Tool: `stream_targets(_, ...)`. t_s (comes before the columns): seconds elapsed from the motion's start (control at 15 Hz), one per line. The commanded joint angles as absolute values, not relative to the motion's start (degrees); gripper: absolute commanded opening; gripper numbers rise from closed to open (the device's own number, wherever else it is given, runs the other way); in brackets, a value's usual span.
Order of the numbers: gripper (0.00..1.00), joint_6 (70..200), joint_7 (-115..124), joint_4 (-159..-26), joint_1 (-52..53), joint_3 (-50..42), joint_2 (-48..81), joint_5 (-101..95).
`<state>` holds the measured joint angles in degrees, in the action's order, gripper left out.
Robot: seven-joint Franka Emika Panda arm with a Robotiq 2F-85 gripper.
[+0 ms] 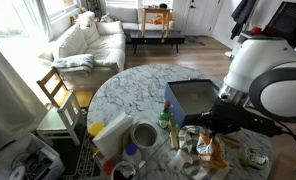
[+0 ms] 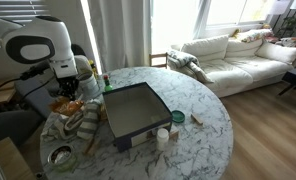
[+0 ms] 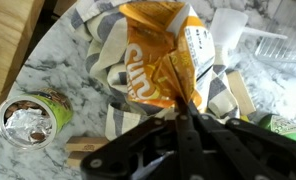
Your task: Wrap the Cheetos packet in the striped cloth then put them in the box
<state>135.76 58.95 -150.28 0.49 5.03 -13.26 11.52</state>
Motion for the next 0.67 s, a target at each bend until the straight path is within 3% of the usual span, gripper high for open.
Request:
stream_targets(0.0, 0.0, 132.77, 58.85, -151.72, 0.63, 4.21, -16.54, 15.19)
stream_targets(0.6, 0.0, 128.49, 58.55, -154.03, -0.67, 4.07, -17.81, 14.41)
